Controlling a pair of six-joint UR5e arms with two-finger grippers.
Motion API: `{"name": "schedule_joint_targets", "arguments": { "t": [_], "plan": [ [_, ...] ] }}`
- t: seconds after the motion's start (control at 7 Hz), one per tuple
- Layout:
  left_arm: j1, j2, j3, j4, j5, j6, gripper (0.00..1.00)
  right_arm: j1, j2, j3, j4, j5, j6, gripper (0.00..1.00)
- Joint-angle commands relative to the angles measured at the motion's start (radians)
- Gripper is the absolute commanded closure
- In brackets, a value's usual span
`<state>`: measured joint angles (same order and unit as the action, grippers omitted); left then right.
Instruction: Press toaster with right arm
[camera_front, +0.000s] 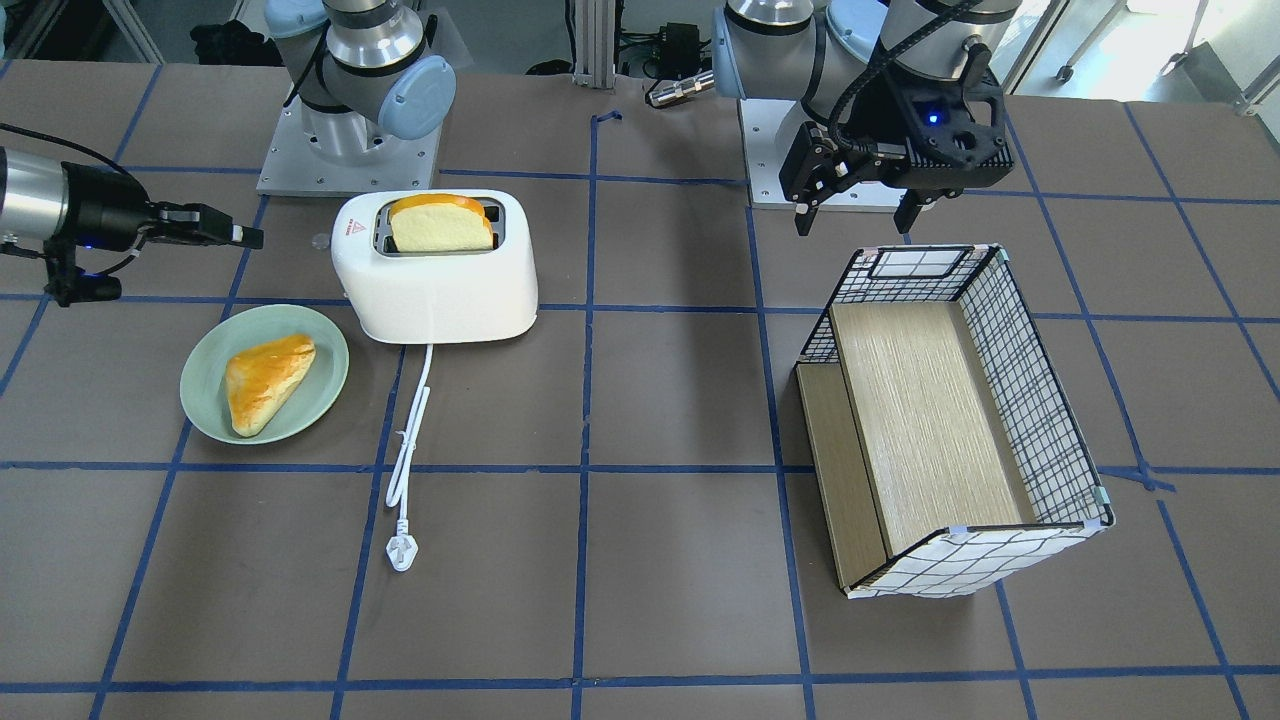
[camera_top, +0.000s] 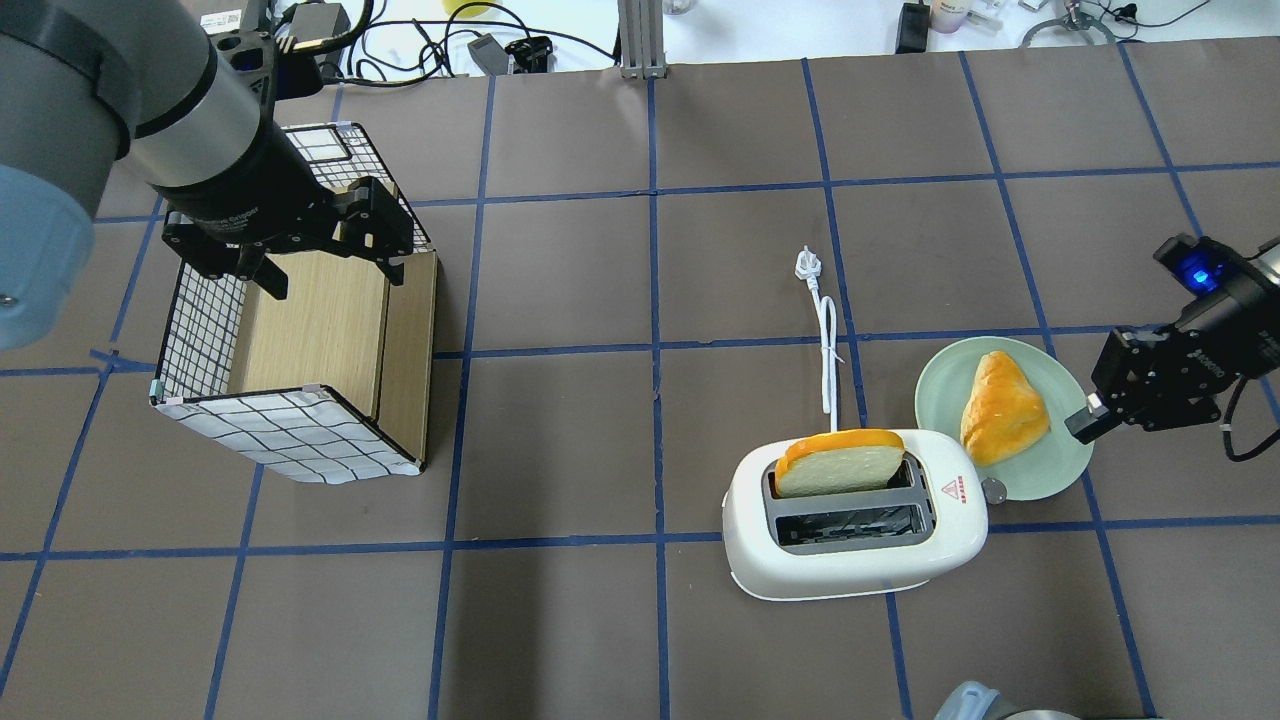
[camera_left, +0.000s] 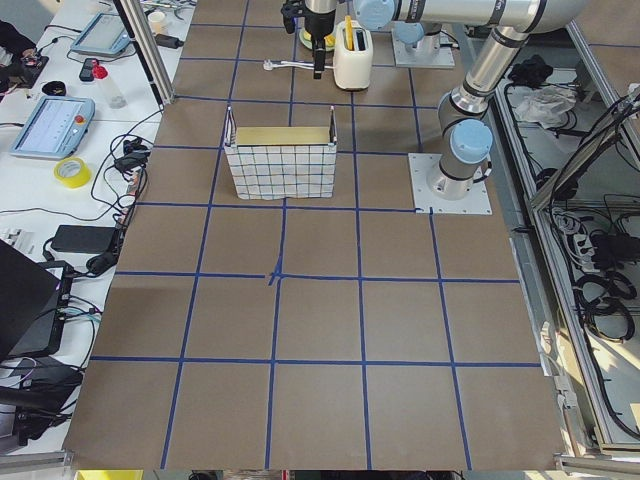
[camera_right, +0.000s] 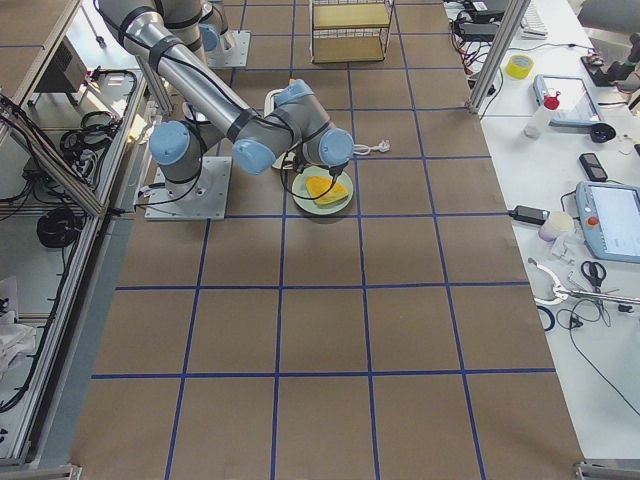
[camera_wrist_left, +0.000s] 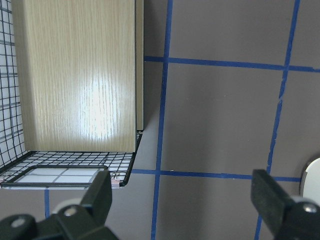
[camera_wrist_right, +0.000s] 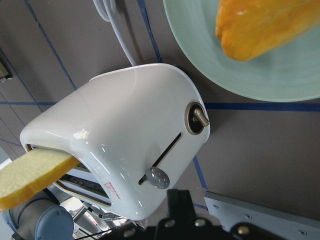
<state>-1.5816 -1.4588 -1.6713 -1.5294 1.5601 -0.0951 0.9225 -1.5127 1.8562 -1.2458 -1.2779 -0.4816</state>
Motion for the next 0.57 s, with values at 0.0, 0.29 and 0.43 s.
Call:
{"name": "schedule_joint_targets", "arguments": {
  "t": [0.0, 0.29, 0.43],
  "plan": [
    [0.0, 0.0, 0.001, 0.0, 0.0, 0.0, 0.0, 0.015, -0.014, -0.127, -0.004, -0.069, 0.099, 0.0],
    [0.0, 0.0, 0.001, 0.0, 0.0, 0.0, 0.0, 0.091, -0.036, -0.251, -0.006, -0.13, 0.214, 0.0],
    [0.0, 0.0, -0.001, 0.0, 0.0, 0.0, 0.0, 0.158, -0.041, -0.297, -0.007, -0.162, 0.288, 0.0]
  ]
}}
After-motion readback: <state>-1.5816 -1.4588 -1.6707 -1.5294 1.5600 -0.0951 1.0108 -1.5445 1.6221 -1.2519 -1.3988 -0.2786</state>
